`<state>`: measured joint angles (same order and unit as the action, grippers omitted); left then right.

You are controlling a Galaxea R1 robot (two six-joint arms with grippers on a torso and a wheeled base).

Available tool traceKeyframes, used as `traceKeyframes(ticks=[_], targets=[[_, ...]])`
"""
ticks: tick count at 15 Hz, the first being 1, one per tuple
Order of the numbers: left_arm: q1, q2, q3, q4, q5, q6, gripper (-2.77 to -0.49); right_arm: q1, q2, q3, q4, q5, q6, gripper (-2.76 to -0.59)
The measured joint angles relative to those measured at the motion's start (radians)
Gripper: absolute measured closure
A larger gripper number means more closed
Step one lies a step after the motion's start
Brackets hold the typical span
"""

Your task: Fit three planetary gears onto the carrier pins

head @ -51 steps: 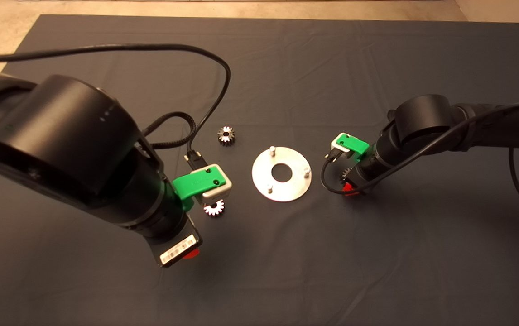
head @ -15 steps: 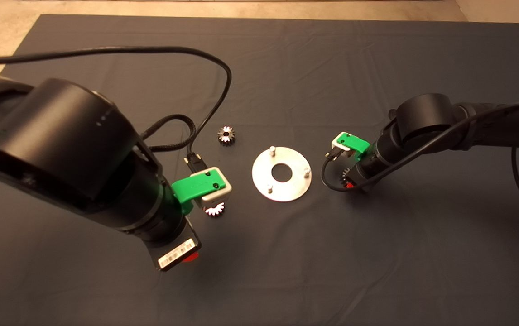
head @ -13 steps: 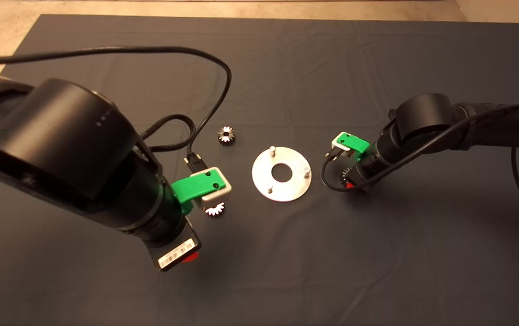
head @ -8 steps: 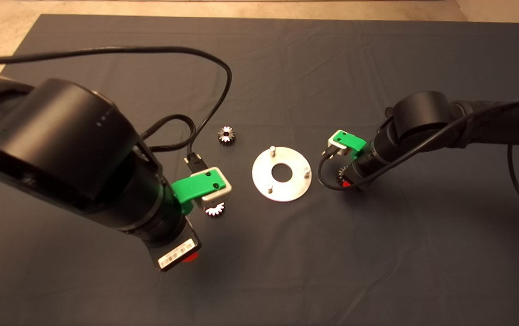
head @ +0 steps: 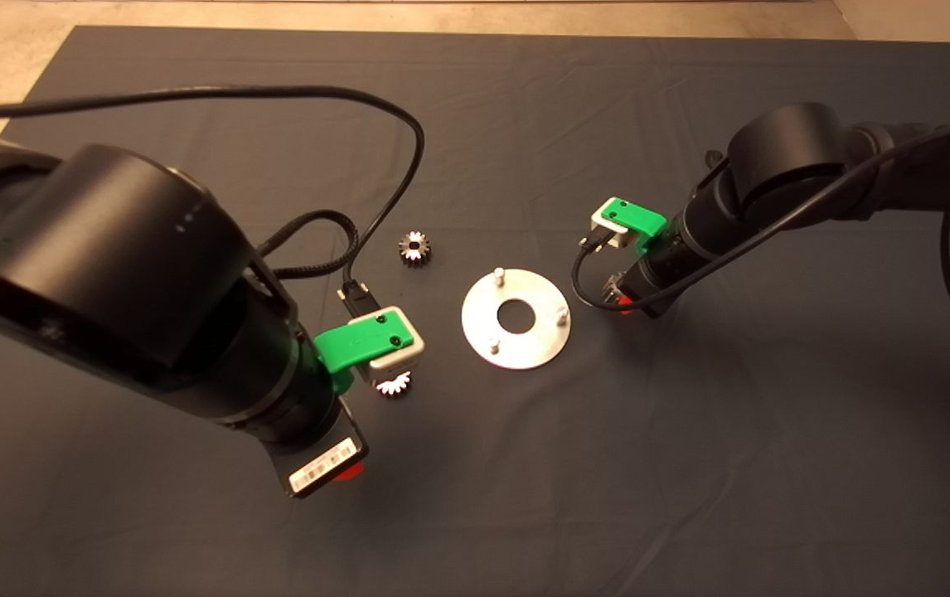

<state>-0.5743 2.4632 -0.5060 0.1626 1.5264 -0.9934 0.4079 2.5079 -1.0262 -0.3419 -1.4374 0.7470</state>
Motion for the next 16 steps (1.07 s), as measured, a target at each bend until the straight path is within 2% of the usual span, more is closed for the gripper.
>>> traceKeyframes(ticks=[2, 4, 6, 7, 11, 14, 16], targets=[[0.0, 0.0, 0.0, 0.0, 0.0, 0.0, -1.76, 0.006, 0.006, 0.0, 0.012, 0.001, -0.002, -0.92], [0.0, 0.0, 0.0, 0.0, 0.0, 0.0, -1.76, 0.005, 0.011, 0.001, 0.036, 0.001, -0.002, -0.92], [0.0, 0.0, 0.0, 0.0, 0.0, 0.0, -1.76, 0.005, 0.011, 0.011, 0.039, 0.002, -0.002, -0.92], [0.0, 0.0, 0.0, 0.0, 0.0, 0.0, -1.76, 0.005, 0.011, 0.021, 0.041, 0.008, -0.001, -0.92], [0.0, 0.0, 0.0, 0.0, 0.0, 0.0, -1.76, 0.005, 0.024, 0.035, 0.046, 0.077, -0.001, -0.92], [0.0, 0.0, 0.003, 0.0, 0.0, 0.0, -1.76, 0.005, 0.053, 0.035, 0.047, 0.088, -0.001, -0.92], [0.0, 0.0, 0.005, -0.001, 0.0, 0.0, -1.76, 0.005, 0.072, 0.035, 0.046, 0.089, -0.001, -0.92]])
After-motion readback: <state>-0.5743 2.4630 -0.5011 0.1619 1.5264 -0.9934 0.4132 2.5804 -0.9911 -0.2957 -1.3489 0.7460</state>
